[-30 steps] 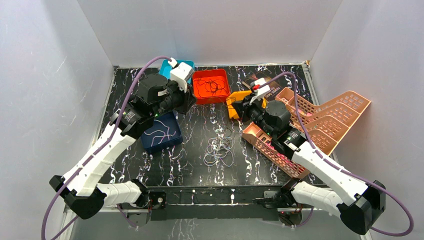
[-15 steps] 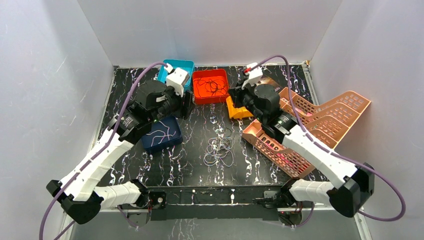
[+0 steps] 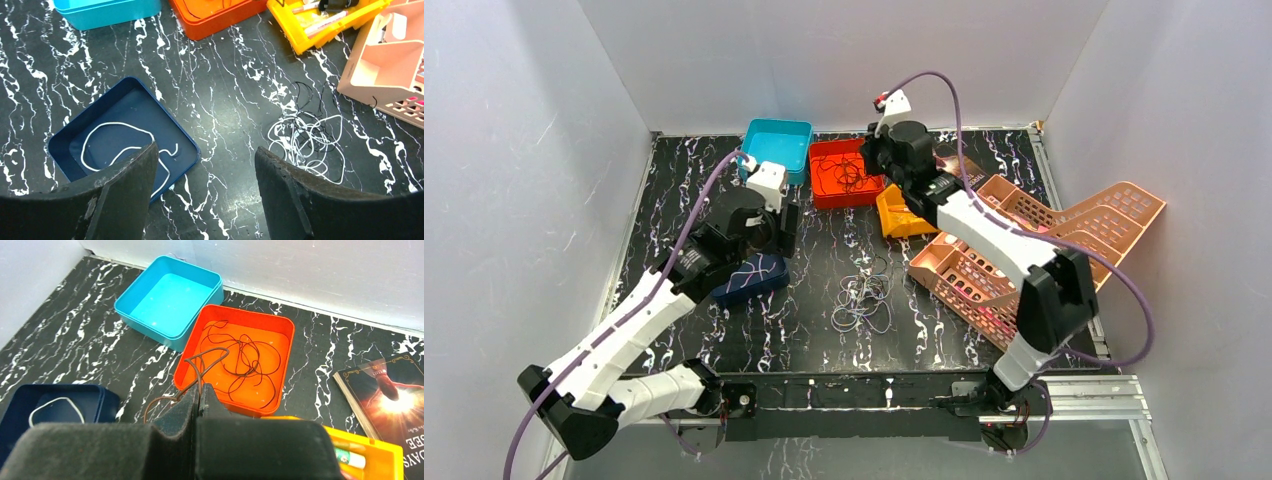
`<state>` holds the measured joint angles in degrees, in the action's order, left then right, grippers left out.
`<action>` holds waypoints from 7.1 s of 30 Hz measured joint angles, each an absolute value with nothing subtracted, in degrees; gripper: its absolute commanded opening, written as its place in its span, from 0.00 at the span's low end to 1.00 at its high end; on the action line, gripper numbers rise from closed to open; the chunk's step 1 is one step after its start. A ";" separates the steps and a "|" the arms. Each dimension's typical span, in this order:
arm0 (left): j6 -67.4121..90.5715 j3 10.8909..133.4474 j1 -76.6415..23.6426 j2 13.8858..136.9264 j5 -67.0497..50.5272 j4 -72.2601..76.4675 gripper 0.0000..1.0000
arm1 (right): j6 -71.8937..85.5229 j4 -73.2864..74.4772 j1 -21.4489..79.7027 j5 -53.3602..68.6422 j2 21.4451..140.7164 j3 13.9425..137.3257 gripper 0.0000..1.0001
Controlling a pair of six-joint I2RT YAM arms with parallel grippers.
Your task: Untangle the cables
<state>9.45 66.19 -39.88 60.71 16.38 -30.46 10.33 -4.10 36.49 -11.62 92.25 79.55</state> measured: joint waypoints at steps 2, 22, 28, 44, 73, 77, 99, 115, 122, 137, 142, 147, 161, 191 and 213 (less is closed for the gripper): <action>9.74 65.93 -39.88 59.90 17.30 -30.46 0.70 | 10.31 -4.71 35.62 -10.68 95.83 82.00 0.00; 11.42 62.94 -39.88 57.36 19.55 -30.98 0.70 | 11.60 -8.21 29.02 -1.21 131.70 106.63 0.00; 11.62 62.46 -39.88 55.92 20.05 -31.53 0.70 | 11.33 -5.89 29.26 -1.52 133.51 106.72 0.12; 12.62 62.22 -39.88 55.94 20.01 -31.77 0.72 | 8.64 -3.25 29.26 -4.29 129.01 104.03 0.69; 13.67 61.47 -39.88 56.90 18.02 -31.64 0.75 | 11.75 -5.21 29.34 20.45 129.84 106.50 0.26; 13.72 61.04 -39.88 56.84 18.06 -31.77 0.75 | 13.61 -5.32 29.34 20.36 134.47 109.34 0.21; 13.80 60.47 -39.88 56.40 18.22 -31.83 0.76 | 14.74 -0.43 29.28 3.95 137.43 110.48 0.23; 15.16 60.36 -39.88 59.09 16.75 -31.00 0.85 | 10.33 -4.47 29.28 8.40 101.65 83.07 0.44; 15.68 60.36 -39.88 63.48 15.33 -29.10 0.86 | 10.35 -2.02 29.28 6.28 88.73 67.99 0.48; 15.46 60.36 -39.88 65.58 10.83 -25.67 0.86 | 13.10 4.40 29.28 2.98 67.11 49.04 0.54; 15.53 60.36 -39.88 66.32 8.69 -25.17 0.86 | 13.98 6.59 29.28 3.20 63.70 47.75 0.55; 15.88 60.36 -39.88 67.90 5.80 -23.79 0.86 | 15.07 8.12 29.28 4.34 61.58 45.89 0.56; 18.04 61.45 -40.42 74.43 -1.56 -19.44 0.84 | 18.33 10.63 29.28 4.54 58.96 42.81 0.59; 18.11 63.48 -48.86 87.00 -5.48 -12.45 0.76 | 20.73 11.62 29.28 6.85 55.57 39.09 0.59; 17.58 58.52 -48.88 73.45 7.99 -15.03 0.78 | 17.41 6.44 36.27 11.27 73.43 38.52 0.48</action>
<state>17.58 58.52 -48.88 73.45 7.99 -15.03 17.41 6.44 36.27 11.27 73.43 38.52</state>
